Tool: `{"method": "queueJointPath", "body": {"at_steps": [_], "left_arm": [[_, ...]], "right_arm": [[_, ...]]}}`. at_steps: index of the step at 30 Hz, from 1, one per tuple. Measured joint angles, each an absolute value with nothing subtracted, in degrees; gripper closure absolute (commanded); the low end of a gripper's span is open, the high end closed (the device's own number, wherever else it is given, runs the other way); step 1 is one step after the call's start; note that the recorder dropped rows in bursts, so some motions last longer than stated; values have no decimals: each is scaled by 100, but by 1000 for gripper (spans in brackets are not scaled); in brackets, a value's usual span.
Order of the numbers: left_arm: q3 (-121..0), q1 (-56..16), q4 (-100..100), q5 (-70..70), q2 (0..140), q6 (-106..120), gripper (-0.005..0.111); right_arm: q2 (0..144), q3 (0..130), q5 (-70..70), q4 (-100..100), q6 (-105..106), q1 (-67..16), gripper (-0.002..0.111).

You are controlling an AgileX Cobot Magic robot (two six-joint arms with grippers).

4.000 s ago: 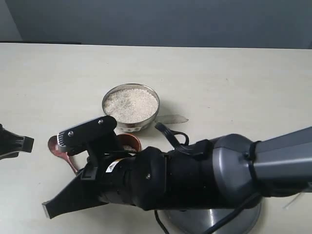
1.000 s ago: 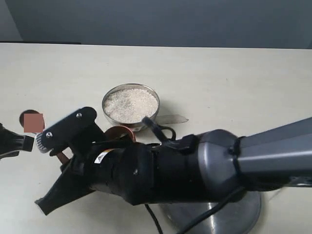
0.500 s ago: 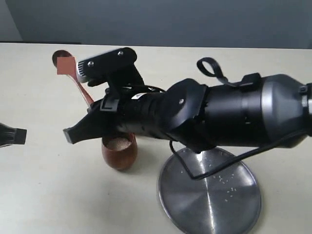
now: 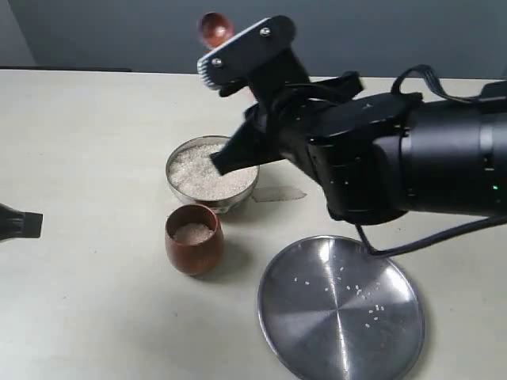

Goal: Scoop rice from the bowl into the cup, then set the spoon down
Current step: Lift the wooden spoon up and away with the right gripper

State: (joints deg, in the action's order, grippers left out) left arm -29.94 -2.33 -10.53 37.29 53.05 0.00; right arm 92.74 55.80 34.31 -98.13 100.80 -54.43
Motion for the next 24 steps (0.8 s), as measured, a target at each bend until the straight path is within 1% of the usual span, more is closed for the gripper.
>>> {"method": "queueJointPath", "body": {"at_steps": [3,6,12,20,24], "left_arm": [[-2994,-233,-1053,3640,5305,0,106],[-2994,-233,-1053,3599,5305,0,106],[-2994,-233,-1053,3593,5305,0,106],[-2994,-233,-1053,3604,5305,0,106],[-2994,-233,-1053,3604,5305,0,106]], "right_arm": [[9058,5369,4259,-9940,10872,-5450,109],[8925,5223,4410,-9978,11278,-5450,109],[8903,4994,4469,-9990,11978,-5580,109],[8890,4942,4561,-9990,12080,-5705,109],[8890,4942,4217,-10000,12080,-5732,109]]}}
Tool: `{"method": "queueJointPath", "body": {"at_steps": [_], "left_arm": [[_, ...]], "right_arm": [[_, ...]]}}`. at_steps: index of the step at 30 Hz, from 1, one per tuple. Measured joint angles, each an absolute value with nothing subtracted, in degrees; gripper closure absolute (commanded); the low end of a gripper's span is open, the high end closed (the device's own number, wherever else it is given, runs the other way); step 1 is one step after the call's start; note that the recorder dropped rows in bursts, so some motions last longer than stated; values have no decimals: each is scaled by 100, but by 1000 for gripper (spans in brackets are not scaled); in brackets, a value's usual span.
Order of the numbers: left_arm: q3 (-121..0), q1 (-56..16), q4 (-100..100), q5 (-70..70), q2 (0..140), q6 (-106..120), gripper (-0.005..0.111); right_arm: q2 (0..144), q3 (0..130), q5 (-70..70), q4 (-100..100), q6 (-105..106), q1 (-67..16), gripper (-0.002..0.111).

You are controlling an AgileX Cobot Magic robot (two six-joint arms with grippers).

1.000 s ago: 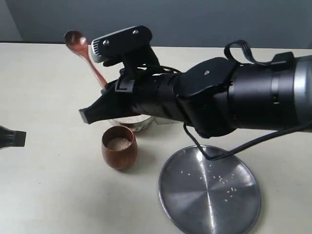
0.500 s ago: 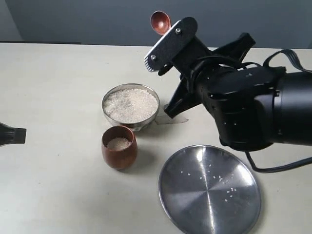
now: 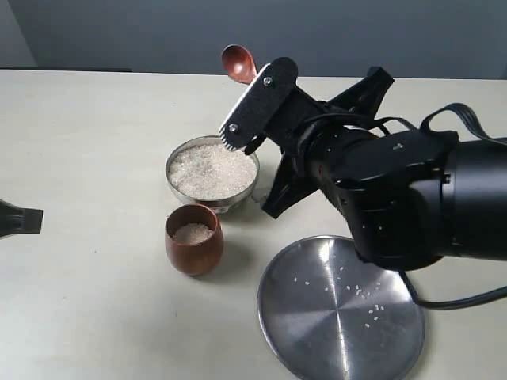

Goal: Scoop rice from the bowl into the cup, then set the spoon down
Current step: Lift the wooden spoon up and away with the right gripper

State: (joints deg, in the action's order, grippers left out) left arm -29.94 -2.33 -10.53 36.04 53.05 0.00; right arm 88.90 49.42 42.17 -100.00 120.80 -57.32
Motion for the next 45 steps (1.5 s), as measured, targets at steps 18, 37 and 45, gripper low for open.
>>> {"method": "queueJointPath", "body": {"at_steps": [18,37,45], "left_arm": [[-2994,-233,-1053,3658,5305,0,106],[-2994,-233,-1053,3705,5305,0,106],[-2994,-233,-1053,3728,5305,0,106]], "right_arm": [[8117,4942,1887,-9992,10872,-4474,109],[8067,4870,1345,-10005,10522,-4370,109],[8078,4193,1938,-10005,11872,-4362,109]]}}
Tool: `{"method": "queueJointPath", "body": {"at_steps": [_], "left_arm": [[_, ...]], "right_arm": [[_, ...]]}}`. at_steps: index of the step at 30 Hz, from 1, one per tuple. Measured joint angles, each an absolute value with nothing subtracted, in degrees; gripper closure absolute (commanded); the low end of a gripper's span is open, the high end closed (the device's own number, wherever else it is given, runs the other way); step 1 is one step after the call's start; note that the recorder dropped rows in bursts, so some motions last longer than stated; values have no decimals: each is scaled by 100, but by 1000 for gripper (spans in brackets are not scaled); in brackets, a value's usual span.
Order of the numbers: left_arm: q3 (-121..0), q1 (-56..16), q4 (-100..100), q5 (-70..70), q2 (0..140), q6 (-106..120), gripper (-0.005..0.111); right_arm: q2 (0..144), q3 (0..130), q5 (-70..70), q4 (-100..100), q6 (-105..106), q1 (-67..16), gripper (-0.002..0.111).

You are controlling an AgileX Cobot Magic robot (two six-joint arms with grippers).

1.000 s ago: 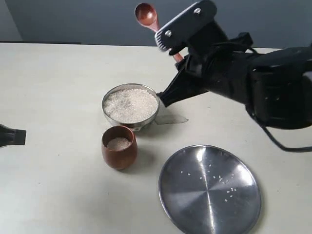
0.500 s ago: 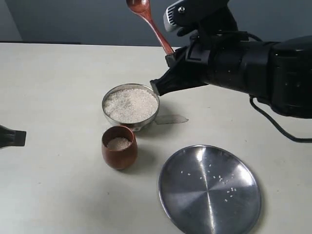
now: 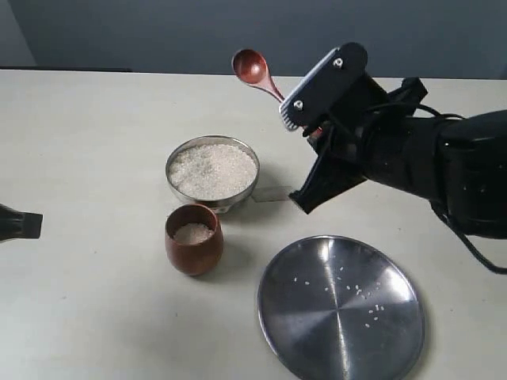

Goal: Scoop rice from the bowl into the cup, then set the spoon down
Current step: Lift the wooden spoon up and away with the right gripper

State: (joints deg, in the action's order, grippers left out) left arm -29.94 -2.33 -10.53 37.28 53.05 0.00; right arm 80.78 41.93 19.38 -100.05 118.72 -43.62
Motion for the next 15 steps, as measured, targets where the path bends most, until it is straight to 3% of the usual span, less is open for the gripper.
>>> {"method": "queueJointPath", "body": {"at_steps": [7,15], "left_arm": [[-2994,-233,-1053,3728,5305,0,106],[-2994,-233,-1053,3728,5305,0,106]], "right_arm": [[8078,4107,2649,-10005,12039,-4362,109],[7756,4422,2211,-9928,12062,-4362,109]]}}
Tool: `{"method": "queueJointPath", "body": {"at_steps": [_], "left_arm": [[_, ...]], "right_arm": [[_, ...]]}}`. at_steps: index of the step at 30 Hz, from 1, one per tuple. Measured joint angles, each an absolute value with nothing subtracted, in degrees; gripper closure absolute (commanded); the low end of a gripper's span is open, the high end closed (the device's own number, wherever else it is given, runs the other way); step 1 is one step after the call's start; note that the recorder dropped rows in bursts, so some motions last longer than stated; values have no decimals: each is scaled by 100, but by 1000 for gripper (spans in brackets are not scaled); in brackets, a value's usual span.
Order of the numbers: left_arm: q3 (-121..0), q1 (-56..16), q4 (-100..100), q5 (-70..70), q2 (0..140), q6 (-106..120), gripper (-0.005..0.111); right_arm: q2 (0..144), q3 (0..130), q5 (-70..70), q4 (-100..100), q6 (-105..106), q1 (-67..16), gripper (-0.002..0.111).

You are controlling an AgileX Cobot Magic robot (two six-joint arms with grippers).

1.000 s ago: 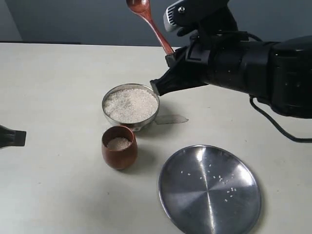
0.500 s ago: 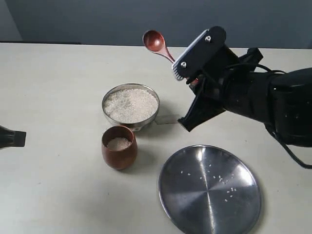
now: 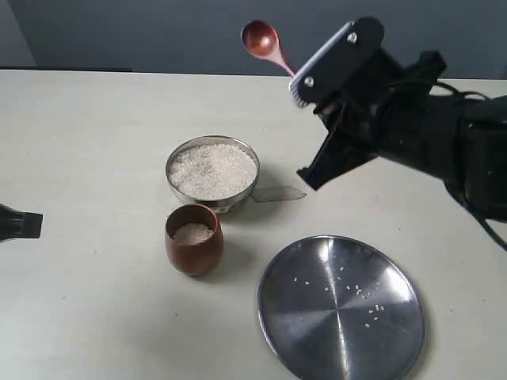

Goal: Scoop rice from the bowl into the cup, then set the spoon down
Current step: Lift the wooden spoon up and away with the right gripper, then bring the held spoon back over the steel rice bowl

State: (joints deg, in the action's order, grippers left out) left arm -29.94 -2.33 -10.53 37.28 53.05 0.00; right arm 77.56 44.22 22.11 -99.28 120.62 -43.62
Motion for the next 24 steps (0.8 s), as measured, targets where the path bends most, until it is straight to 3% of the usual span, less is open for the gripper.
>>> {"method": "queueJointPath", "body": {"at_steps": [8,12,17,24], "left_arm": [[-2994,-233,-1053,3728,5305,0,106],[-2994,-233,-1053,3754,5305,0,106],[-2994,-233,-1053,3791,5305,0,106],[-2994,-233,-1053,3780,5305,0,106]], "right_arm": [[7174,5852,1476,-9963,11742,-4362,109],[7119,6409,1898,-9975,11005,-4362,109],[7106,6502,3050,-9987,10624,-4153,109],[7061,6502,2594,-9998,11992,-4026,109]]}}
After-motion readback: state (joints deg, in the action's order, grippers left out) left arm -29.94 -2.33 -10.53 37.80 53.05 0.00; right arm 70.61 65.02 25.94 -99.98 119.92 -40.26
